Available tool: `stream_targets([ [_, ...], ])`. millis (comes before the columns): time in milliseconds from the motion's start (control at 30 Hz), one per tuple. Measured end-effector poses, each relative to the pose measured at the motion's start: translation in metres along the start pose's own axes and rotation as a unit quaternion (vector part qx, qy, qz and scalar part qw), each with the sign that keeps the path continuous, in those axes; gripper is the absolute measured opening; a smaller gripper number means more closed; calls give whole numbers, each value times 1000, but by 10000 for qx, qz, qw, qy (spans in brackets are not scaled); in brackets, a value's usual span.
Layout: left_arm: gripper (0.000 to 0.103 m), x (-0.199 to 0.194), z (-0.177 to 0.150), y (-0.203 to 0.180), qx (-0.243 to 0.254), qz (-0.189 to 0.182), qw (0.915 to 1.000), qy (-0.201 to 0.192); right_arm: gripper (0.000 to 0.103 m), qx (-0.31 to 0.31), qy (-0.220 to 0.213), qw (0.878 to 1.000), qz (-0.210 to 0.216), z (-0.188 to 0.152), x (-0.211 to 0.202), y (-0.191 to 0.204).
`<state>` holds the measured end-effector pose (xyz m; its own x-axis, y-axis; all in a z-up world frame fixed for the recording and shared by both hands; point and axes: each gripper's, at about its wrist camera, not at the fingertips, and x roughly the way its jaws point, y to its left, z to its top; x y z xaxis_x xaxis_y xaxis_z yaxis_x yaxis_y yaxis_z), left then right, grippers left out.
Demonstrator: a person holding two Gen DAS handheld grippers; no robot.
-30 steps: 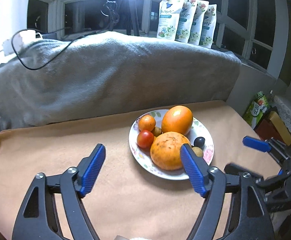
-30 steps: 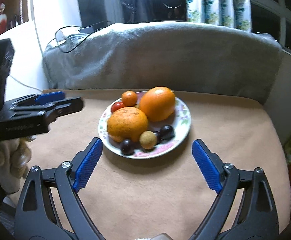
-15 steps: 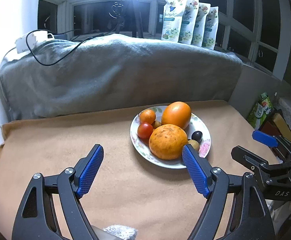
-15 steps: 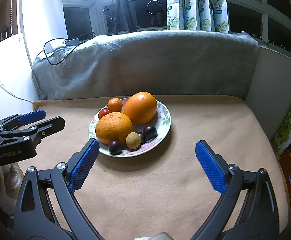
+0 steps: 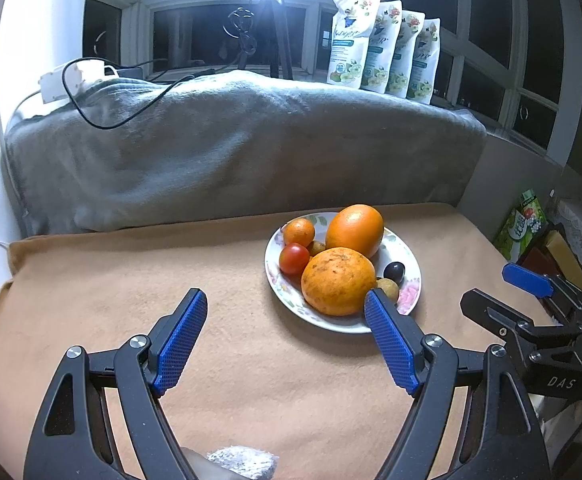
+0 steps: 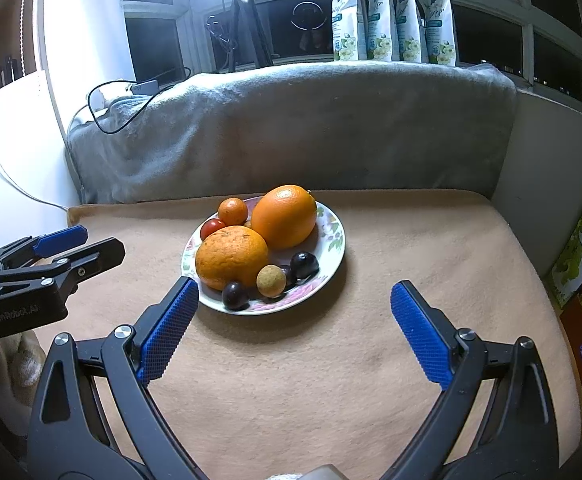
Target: Organize fruits
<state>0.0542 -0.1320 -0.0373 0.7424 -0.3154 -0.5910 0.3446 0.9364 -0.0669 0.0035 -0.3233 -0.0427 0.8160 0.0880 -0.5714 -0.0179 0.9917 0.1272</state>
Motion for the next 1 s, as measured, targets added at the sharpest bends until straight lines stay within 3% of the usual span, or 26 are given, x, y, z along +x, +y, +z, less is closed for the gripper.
stream_targets([
  [1000,81,-6,-3,-3,50,108,9999,-123,99,123,76,9999,-40,-4,4,-5],
])
